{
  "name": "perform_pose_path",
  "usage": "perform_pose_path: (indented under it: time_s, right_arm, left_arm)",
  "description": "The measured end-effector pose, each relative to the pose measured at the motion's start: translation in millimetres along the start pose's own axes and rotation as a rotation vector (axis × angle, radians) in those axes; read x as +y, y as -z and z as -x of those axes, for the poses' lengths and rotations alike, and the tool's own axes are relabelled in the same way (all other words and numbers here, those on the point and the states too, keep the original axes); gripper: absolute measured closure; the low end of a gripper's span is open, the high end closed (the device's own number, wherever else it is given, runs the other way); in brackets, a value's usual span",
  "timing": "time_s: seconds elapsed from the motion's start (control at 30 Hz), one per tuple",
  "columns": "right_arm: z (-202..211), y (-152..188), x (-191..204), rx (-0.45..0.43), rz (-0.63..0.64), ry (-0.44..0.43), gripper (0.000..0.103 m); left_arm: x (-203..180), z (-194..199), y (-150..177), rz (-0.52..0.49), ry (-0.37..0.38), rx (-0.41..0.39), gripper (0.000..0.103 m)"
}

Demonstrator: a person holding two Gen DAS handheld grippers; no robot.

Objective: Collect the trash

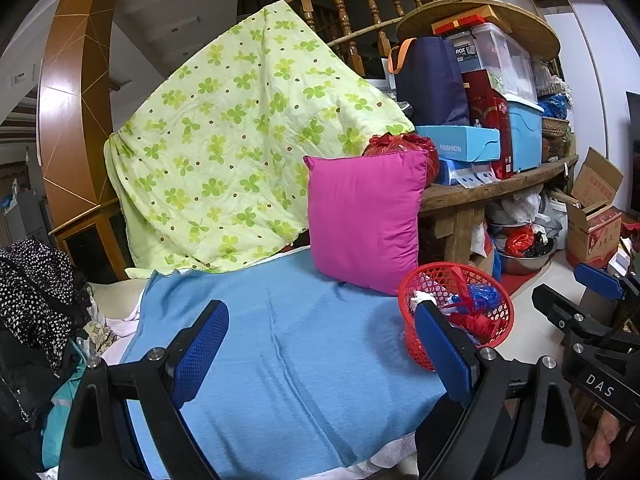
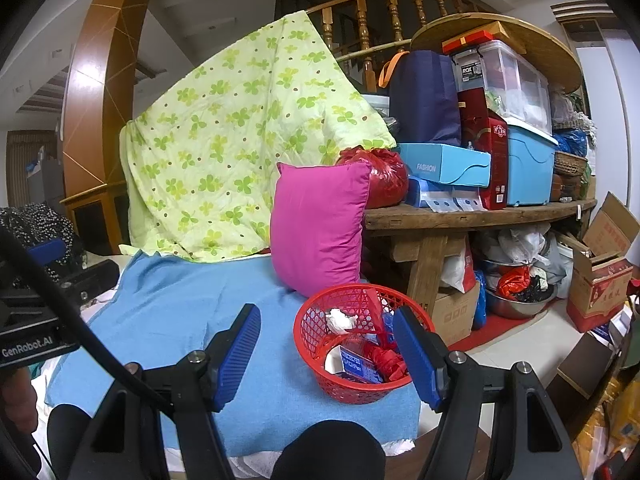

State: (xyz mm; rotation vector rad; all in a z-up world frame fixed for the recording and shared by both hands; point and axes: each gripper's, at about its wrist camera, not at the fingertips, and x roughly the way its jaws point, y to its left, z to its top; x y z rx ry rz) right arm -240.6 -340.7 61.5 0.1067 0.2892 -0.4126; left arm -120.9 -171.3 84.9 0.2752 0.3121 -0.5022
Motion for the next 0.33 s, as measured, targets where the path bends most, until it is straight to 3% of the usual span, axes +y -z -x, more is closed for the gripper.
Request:
perform_pose_path:
  time_s: [0.33]
  right_arm:
    - [-42,-4,12,0.035,0.032,0.028,0.031]
  left_arm:
    - [15,-43,5,0.031,0.046,0.03,0.009]
